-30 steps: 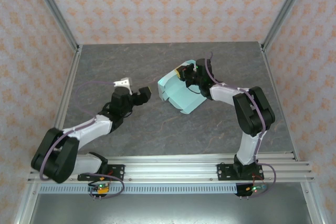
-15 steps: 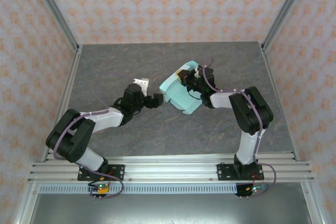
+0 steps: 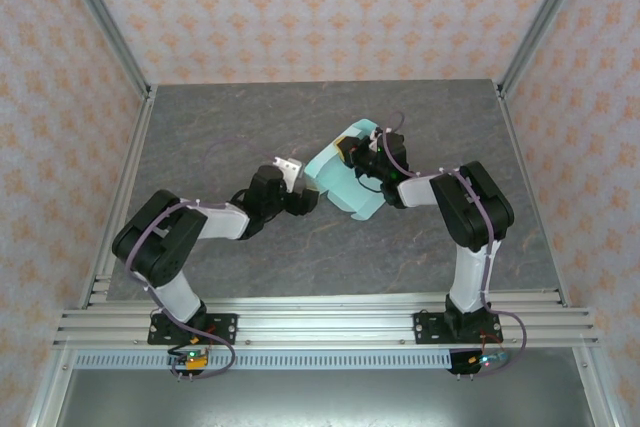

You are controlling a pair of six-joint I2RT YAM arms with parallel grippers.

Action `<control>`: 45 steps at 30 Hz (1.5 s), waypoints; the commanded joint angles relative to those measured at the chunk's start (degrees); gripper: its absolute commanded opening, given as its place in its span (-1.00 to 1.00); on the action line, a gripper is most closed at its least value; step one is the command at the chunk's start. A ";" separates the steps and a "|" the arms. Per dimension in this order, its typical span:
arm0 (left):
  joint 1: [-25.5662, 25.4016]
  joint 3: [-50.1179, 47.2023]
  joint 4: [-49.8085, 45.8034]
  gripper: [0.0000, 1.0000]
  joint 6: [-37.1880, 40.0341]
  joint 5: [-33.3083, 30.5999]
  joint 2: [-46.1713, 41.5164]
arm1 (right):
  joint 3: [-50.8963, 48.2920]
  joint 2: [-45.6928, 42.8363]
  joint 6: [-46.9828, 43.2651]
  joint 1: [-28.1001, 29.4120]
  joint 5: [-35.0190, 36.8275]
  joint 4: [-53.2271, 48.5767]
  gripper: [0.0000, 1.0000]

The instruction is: Fold the paper box

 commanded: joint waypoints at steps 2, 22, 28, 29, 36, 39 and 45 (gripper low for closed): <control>-1.52 1.95 3.76 0.55 2.31 1.84 1.01 | -0.21 0.71 -0.95 -0.39 -0.53 3.01 -0.82; -4.95 -8.98 6.39 0.37 1.58 -5.73 -10.41 | -3.21 1.52 1.20 -0.38 -2.82 8.52 -0.84; -2.94 -13.08 7.16 0.38 3.21 -13.05 -13.07 | -3.11 2.22 1.26 -0.46 -6.67 8.62 -0.84; -2.90 -12.51 7.13 0.38 3.67 -13.28 -12.19 | -3.39 2.32 1.54 -0.46 -6.86 8.86 -0.84; -2.89 -6.27 11.84 0.33 4.85 -8.56 -4.42 | -5.52 2.75 2.99 -0.31 -6.88 10.50 -0.84; -3.98 -3.60 12.00 0.31 4.63 -5.94 -2.21 | -6.08 2.94 3.81 -0.12 -5.89 11.48 -0.84; -5.70 -1.17 14.30 0.26 2.38 -3.33 1.86 | -7.21 2.42 3.92 0.72 -3.70 12.25 -0.85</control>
